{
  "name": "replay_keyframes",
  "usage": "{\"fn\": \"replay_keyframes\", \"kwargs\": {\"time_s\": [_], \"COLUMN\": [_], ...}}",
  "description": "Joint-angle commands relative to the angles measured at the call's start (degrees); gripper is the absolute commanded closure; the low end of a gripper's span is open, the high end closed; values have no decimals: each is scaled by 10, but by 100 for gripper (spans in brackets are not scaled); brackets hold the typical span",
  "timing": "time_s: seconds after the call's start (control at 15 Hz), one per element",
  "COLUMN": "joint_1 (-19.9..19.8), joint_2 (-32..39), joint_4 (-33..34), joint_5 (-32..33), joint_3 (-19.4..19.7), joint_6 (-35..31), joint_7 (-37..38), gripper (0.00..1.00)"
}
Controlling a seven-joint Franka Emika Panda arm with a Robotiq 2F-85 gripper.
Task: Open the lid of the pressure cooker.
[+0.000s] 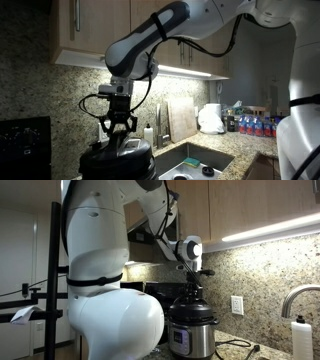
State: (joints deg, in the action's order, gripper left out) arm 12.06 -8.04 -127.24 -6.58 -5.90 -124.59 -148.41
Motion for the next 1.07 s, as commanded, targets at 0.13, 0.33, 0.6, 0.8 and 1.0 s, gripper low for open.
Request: {"fn": "replay_keyframes", "kwargs": {"time_s": [0.13, 0.33, 0.6, 0.8, 1.0], "joint_1": [-5, -4, -4, -4, -3], "joint_2": [-6, -13, -16, -13, -12], "joint_4": [10, 12, 11, 15, 16], "joint_5": [-8, -7, -1, 1, -3], "joint_3": [-4, -6, -7, -6, -6], "joint_6": [10, 14, 10, 4, -6], "joint_7": [42, 79, 123, 145, 164], "gripper": [86, 86, 86, 86, 86]}}
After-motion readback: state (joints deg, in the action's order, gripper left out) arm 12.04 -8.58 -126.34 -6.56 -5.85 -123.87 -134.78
